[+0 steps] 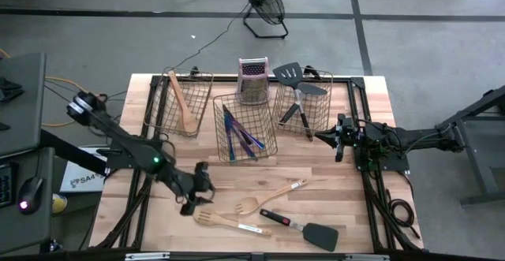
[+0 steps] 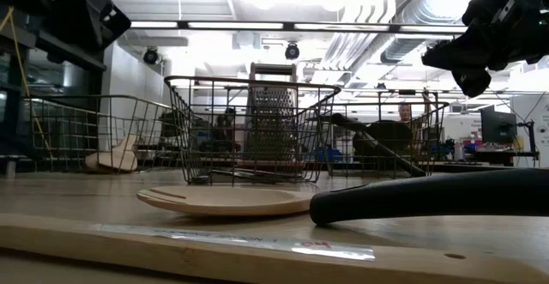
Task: Pick & Place Kitchen Items
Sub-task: Put the bottom brown serving spoon into the left wire basket
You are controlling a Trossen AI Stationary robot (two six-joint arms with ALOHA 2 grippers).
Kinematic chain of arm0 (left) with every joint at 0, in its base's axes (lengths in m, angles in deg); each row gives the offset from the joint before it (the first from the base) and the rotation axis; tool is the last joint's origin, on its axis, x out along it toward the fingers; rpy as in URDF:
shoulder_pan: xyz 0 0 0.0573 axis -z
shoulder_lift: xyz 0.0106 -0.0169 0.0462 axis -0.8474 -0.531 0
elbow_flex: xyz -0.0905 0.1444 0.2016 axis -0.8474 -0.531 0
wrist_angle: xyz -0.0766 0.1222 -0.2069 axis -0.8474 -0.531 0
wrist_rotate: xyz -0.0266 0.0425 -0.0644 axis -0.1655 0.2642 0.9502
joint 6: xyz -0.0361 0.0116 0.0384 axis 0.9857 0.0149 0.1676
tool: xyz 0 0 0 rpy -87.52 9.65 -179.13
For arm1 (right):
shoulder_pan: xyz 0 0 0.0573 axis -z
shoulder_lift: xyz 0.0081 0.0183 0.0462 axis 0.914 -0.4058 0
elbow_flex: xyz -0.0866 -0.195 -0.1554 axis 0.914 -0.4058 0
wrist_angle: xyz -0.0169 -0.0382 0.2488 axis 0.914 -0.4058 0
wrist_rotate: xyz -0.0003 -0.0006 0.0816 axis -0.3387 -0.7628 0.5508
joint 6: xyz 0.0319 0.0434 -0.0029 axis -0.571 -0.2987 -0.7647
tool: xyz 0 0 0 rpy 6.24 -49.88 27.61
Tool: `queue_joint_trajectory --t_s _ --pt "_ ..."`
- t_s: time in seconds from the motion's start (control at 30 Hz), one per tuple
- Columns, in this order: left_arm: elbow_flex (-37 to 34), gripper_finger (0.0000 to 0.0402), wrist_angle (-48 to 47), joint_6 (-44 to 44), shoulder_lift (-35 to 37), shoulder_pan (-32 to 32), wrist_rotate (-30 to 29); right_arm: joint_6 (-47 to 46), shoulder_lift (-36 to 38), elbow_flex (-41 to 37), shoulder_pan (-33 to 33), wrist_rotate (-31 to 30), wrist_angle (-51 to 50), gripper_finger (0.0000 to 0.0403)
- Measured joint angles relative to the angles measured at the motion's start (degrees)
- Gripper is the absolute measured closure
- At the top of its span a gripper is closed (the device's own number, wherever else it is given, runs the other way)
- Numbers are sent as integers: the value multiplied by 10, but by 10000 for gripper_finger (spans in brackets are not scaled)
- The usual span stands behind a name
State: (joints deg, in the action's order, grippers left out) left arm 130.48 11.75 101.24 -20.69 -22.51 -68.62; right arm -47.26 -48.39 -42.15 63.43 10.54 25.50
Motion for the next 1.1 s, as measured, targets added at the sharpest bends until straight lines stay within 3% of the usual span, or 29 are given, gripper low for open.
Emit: queue_joint_trajectory --t_s 0.33,0.67,1.1 --pt "95 206 10 0 -120 15 -3 0 0 0 0 0 0 401" --pt "152 206 3 -9 -175 25 -3 0 0 0 0 0 0 401" --pt "251 206 -135 -10 -216 25 14 0 0 0 0 0 0 401"
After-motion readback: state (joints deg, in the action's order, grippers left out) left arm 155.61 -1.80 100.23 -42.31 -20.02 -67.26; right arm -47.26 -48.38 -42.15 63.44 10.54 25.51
